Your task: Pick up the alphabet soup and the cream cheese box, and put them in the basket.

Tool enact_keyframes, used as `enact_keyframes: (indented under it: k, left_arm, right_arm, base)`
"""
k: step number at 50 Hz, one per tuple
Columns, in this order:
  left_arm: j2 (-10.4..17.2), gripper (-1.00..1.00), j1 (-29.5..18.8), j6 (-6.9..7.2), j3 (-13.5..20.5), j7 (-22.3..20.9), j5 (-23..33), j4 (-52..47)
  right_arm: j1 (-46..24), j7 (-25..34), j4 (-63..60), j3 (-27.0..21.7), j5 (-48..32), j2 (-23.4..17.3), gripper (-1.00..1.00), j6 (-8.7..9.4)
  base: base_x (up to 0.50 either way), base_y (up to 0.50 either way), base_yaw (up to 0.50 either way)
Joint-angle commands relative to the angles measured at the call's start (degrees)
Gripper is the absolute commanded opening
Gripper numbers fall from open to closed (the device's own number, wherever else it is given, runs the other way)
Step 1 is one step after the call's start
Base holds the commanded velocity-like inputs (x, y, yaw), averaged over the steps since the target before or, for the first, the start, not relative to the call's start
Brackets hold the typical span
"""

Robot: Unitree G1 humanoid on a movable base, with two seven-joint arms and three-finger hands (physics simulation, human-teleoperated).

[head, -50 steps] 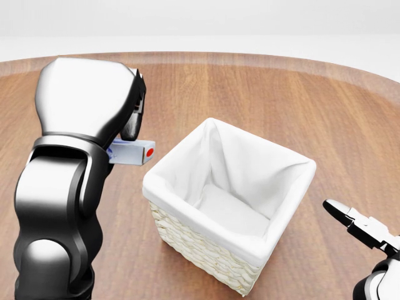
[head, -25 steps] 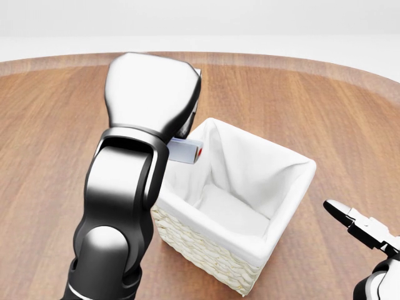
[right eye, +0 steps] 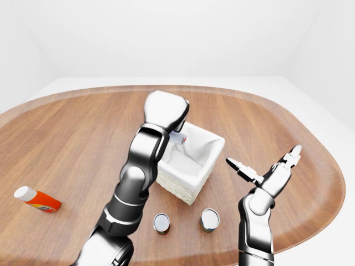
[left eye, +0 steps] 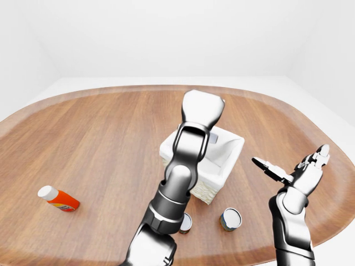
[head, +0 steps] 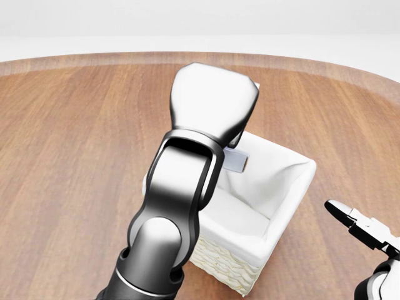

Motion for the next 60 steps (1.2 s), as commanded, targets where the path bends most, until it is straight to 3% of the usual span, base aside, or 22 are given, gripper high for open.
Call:
enact_keyframes:
  k: [1,9,22,32,55,60]
  left_arm:
    - [-0.84,-1.0,-1.62,0.0,0.12,5.57,-4.23,9.57]
    - [1.18,-1.0,-5.42,0.0,1.54,11.66,-9.32,21.12]
    - [2.82,-1.0,-10.18,0.0,2.21,19.63,-15.35,33.98]
    - [2.84,-1.0,-10.96,0.0,1.86,21.21,-16.59,36.66]
    - [2.8,-1.0,-11.52,0.0,1.63,22.25,-17.28,38.98]
    - [2.65,-1.0,-11.31,0.0,1.79,24.23,-17.98,41.3]
  right_arm:
    - [-0.09,0.0,0.08,-0.2,0.47,-0.12,1.0,0.31]
    - [-0.53,0.0,1.51,-0.09,0.57,-0.32,1.0,-0.52]
    - [-0.27,0.0,0.53,0.02,0.4,-0.28,1.0,0.17]
    - [-0.41,0.0,1.29,0.08,0.26,-0.25,1.0,-0.47]
    - [-0.29,0.0,0.45,0.15,0.22,-0.21,1.0,0.29]
    - [-0.36,0.0,1.1,0.15,0.15,-0.18,1.0,-0.37]
  base:
    - [0.0,0.0,0.0]
    - [0.0,0.0,0.0]
    - [0.0,0.0,0.0]
    - [0.0,0.0,0.0]
    - [0.0,0.0,0.0]
    - [0.0,0.0,0.0]
